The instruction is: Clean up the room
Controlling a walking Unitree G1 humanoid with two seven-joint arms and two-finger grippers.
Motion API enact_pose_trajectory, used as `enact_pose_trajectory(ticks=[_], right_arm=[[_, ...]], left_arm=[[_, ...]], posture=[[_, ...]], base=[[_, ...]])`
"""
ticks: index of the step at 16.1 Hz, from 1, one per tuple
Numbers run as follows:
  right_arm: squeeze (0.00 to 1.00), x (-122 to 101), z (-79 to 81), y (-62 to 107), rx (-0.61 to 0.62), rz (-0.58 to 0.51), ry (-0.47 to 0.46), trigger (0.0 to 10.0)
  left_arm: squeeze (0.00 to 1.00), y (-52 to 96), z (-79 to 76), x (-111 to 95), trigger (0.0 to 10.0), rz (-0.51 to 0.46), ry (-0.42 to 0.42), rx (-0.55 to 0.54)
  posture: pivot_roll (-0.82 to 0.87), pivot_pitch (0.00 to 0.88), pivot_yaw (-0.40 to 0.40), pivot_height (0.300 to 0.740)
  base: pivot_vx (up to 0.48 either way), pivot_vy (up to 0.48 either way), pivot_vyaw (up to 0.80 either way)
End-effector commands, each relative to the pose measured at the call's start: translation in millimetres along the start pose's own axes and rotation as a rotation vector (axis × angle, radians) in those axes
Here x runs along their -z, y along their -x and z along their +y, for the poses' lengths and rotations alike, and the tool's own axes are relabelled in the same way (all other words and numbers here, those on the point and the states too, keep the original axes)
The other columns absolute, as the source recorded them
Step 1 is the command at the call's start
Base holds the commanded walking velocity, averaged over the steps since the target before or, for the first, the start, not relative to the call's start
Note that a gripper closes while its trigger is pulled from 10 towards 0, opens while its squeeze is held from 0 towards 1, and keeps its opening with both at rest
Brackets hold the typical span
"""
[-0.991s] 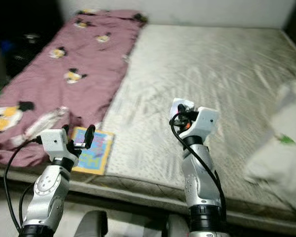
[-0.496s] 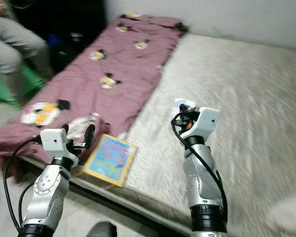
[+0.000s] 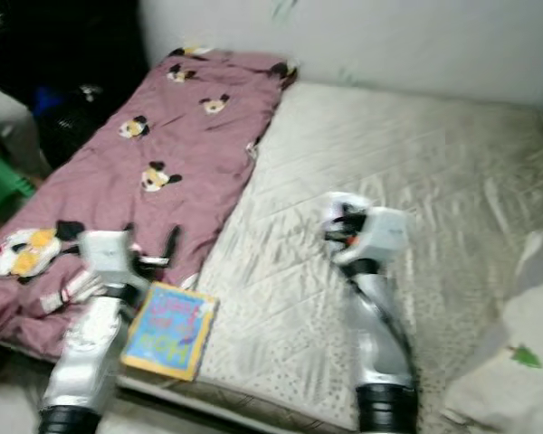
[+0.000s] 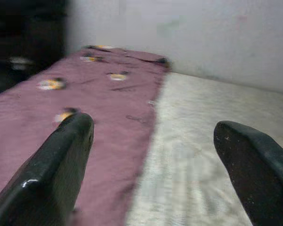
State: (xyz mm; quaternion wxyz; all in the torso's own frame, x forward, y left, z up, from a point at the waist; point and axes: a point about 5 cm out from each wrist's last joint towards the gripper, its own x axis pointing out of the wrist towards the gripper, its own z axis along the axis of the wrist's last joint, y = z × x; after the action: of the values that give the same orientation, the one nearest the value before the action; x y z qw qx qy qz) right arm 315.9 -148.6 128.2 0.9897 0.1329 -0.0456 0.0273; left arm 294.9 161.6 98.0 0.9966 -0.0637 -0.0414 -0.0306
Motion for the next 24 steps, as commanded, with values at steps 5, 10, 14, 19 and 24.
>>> enact_pose_trajectory(ticks=[5, 10, 14, 19, 24], right_arm=[[0.00, 12.4, -5.2, -3.4, 0.068, 0.086, 0.039, 10.0], [0.00, 10.3, -2.1, -7.4, 0.087, 0.060, 0.212, 10.0], [0.00, 16.5, 0.7, -1.9, 0.055, 0.087, 0.206, 10.0], [0.00, 10.7, -1.5, -6.8, 0.061, 0.062, 0.200, 10.0], [0.00, 14.2, 1.8, -6.4, 0.057, 0.082, 0.169, 10.0]], left_arm=[[0.00, 2.6, 3.3, 2.8, 10.0, 0.011, -0.006, -0.039], [0.00, 3.7, 2.8, 5.2, 10.0, 0.023, 0.015, -0.043], [0.00, 5.3, 0.4, 5.8, 10.0, 0.033, 0.021, -0.023], [0.00, 6.1, -2.0, 6.7, 10.0, 0.039, 0.038, 0.001], [0.00, 5.8, -1.0, 7.8, 10.0, 0.047, 0.057, -0.012]], posture=[[-0.01, 0.027, 0.037, 0.740], [-0.02, 0.023, 0.034, 0.740], [-0.01, 0.032, 0.039, 0.740], [-0.01, 0.035, 0.033, 0.740], [-0.01, 0.032, 0.026, 0.740]], base=[[0.000, 0.000, 0.00], [0.000, 0.000, 0.00], [0.000, 0.000, 0.00], [0.000, 0.000, 0.00], [0.000, 0.000, -0.55]])
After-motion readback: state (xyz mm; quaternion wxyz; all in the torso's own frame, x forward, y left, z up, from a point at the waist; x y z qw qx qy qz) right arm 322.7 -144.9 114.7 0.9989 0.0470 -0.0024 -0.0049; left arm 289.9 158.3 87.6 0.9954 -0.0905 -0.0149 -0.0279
